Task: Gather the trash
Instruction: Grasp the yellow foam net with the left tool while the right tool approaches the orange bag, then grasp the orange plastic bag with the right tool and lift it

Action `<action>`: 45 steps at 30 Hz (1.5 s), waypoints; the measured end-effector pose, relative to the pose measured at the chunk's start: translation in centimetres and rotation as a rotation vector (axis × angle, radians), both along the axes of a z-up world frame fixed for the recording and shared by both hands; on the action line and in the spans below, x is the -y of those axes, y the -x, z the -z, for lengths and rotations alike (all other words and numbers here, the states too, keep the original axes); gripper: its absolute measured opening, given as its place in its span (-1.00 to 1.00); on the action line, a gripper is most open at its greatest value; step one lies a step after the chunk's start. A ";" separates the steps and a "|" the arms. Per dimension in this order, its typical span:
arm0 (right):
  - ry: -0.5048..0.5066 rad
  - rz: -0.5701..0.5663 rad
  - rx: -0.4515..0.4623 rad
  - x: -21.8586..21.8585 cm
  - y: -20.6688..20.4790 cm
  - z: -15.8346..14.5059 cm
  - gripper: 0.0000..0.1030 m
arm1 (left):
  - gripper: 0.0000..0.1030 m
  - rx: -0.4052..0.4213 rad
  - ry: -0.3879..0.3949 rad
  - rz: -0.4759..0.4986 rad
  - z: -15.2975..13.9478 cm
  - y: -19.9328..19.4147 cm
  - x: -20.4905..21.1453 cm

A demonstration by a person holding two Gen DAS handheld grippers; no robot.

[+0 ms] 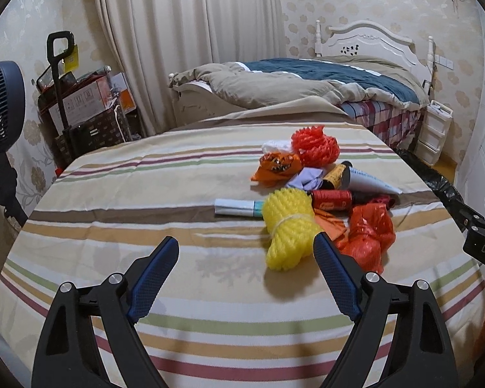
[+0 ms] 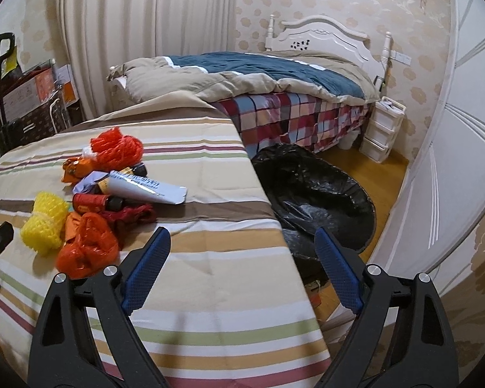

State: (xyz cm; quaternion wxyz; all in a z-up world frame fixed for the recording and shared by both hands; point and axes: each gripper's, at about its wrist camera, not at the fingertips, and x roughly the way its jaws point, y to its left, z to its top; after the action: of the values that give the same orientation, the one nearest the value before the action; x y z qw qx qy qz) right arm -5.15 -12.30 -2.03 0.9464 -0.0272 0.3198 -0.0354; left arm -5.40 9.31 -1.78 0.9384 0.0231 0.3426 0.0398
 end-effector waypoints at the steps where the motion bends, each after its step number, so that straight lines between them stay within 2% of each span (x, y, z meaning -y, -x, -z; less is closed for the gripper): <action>1: 0.005 -0.002 -0.003 0.0 -0.2 0.0 0.71 | 0.65 -0.007 0.003 0.001 0.1 0.0 0.0; 6: 0.007 -0.003 -0.018 0.0 -0.9 0.2 0.71 | 0.65 -0.033 0.034 0.009 0.4 -1.1 0.3; 17: -0.002 -0.007 -0.049 0.2 -1.8 0.9 0.71 | 0.65 -0.089 0.026 0.007 2.0 -3.5 1.7; 19: -0.005 -0.008 -0.051 0.2 -1.9 1.0 0.71 | 0.52 -0.096 0.037 0.012 2.1 -3.5 1.5; 21: -0.009 -0.009 -0.053 0.3 -1.9 1.1 0.71 | 0.16 -0.106 0.039 0.021 2.3 -3.4 1.4; 23: -0.012 -0.011 -0.055 0.1 -1.9 1.1 0.71 | -0.03 -0.110 0.052 0.035 2.4 -3.3 1.3; 26: -0.010 -0.019 -0.054 -0.2 -1.8 1.1 0.71 | -0.13 -0.099 0.051 0.041 2.3 -2.8 1.1; 35: -0.014 -0.071 -0.051 -2.3 -1.4 0.5 0.71 | -0.16 -0.058 0.044 0.028 1.0 -0.6 -1.2; 45: -0.016 -0.201 -0.070 -7.8 -0.8 -0.1 0.71 | -0.16 -0.014 0.014 -0.036 0.3 0.6 -4.7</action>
State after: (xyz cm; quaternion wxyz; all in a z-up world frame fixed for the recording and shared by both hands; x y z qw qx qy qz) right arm -4.40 -4.53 -1.96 0.9336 -0.0529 0.3487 0.0632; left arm -6.04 13.97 -2.13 0.9352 0.0107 0.3498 0.0542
